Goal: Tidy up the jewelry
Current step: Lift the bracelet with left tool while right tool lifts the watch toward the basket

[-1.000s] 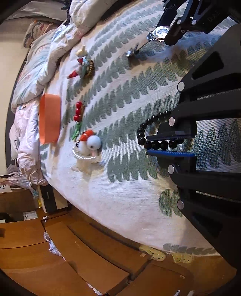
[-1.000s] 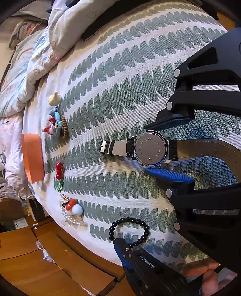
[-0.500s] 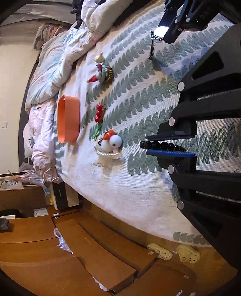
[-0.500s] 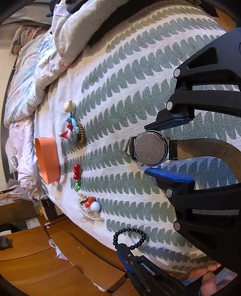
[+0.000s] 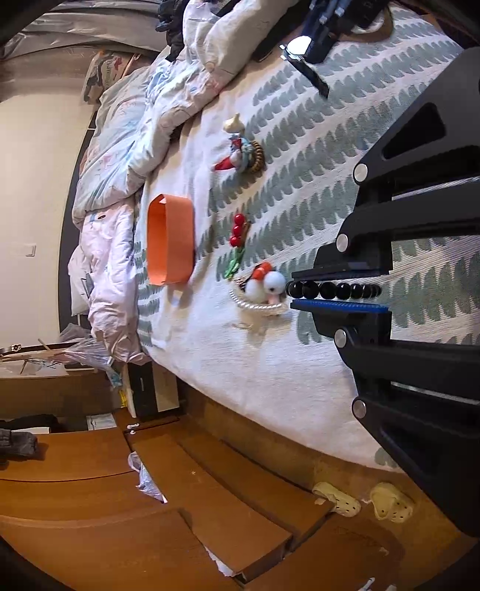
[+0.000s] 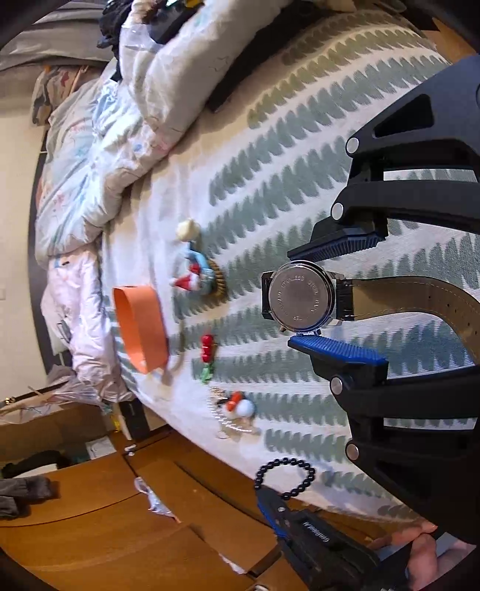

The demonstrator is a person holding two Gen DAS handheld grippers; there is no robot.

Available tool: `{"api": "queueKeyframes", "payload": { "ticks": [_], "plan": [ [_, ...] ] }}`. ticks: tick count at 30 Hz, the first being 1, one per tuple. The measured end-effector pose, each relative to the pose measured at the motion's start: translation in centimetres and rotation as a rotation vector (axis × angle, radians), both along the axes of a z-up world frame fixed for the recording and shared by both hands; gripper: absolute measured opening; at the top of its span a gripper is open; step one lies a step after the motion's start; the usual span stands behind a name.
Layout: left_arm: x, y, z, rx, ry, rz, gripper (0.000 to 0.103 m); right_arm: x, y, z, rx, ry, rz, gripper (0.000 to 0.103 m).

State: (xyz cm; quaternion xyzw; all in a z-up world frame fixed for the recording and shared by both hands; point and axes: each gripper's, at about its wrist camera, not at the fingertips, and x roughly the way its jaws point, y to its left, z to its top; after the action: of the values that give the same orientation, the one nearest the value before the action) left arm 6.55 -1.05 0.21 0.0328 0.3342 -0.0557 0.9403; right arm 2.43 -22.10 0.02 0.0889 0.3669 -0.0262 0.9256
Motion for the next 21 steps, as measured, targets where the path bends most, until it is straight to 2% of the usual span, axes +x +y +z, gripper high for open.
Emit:
{"api": "queueKeyframes", "payload": {
  "ticks": [11,21],
  "plan": [
    [4.1,-0.2,2.7,0.039,-0.034,0.001,0.010,4.8,-3.6,4.6,-0.018,-0.043,-0.059,0.041],
    [9.3,0.1,3.3,0.050,-0.040,0.015,0.010,12.2,-5.9,4.8,-0.048,-0.015,-0.076,0.042]
  ]
}}
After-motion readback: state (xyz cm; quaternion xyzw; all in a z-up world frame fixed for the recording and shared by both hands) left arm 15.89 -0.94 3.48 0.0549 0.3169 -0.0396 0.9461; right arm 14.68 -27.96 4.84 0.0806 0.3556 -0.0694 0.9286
